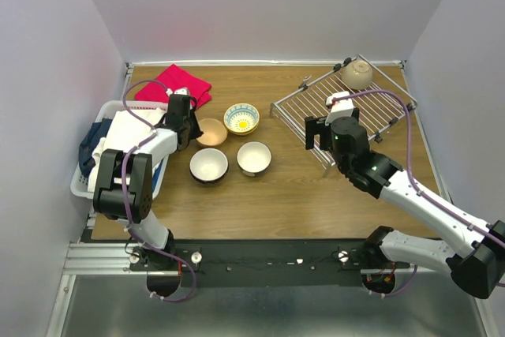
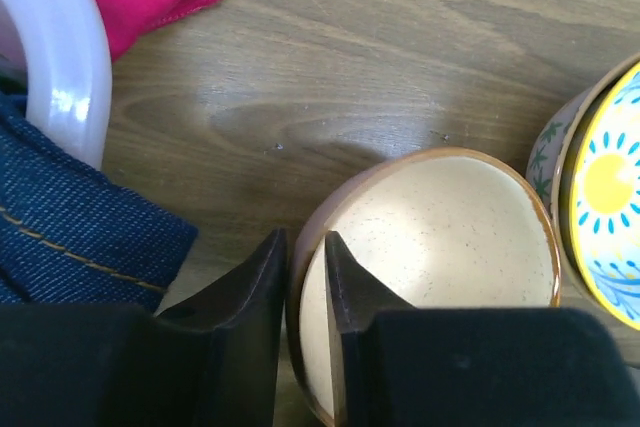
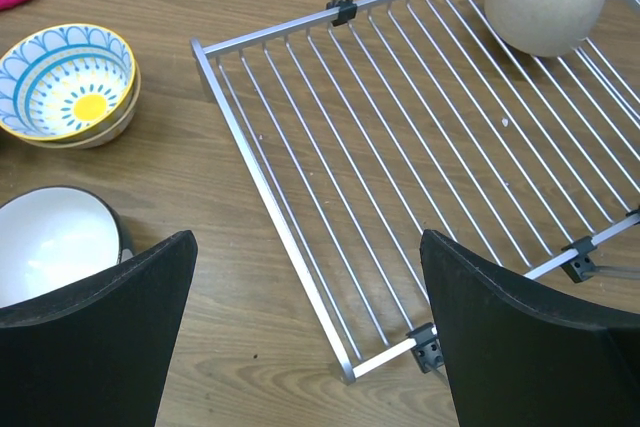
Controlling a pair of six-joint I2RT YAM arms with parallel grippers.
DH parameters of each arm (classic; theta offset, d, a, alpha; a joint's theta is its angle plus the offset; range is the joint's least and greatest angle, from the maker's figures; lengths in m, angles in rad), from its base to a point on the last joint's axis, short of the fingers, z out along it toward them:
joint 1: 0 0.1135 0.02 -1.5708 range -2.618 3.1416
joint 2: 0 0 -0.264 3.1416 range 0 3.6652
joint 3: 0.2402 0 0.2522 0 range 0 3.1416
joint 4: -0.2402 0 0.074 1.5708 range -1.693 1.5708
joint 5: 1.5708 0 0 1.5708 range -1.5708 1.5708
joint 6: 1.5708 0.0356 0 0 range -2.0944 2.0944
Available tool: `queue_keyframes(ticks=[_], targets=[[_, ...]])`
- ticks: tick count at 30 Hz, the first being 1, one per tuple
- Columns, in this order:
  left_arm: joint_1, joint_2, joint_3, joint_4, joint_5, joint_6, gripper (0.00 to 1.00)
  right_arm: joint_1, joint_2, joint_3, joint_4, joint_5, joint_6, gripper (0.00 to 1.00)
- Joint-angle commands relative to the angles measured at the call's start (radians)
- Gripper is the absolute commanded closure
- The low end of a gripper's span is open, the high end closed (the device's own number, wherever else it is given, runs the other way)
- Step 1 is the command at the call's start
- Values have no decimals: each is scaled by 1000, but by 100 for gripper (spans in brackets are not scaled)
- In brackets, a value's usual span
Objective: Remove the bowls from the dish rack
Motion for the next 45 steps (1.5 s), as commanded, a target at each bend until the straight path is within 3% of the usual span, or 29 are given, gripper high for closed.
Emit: queue_keyframes(ticks=[1, 8, 12, 20, 30, 35, 39, 45], targets=[[-1, -10, -19, 71, 8, -7, 63, -19, -5, -14, -13, 13, -9, 0], [-1, -80, -19, 42, 11, -4, 46, -79, 61, 20, 16, 30, -89, 0], [-1, -157, -27, 9, 11, 17, 34, -172, 142, 69, 33, 18, -130, 0], [-26, -282, -15, -115, 33, 47, 26, -373, 340, 222, 58, -39, -142, 0], [-76, -601, -82, -288, 51, 80, 14, -573, 658, 501, 82, -77, -197, 0], [-78, -766, -142, -363, 47, 108, 13, -593, 781, 590, 170, -53, -347, 0], [-78, -914, -219, -380, -13, 134, 3, -593, 899, 668, 231, -60, -462, 0], [-78, -956, -289, -393, -53, 113, 1, -593, 1037, 770, 276, -63, -588, 0]])
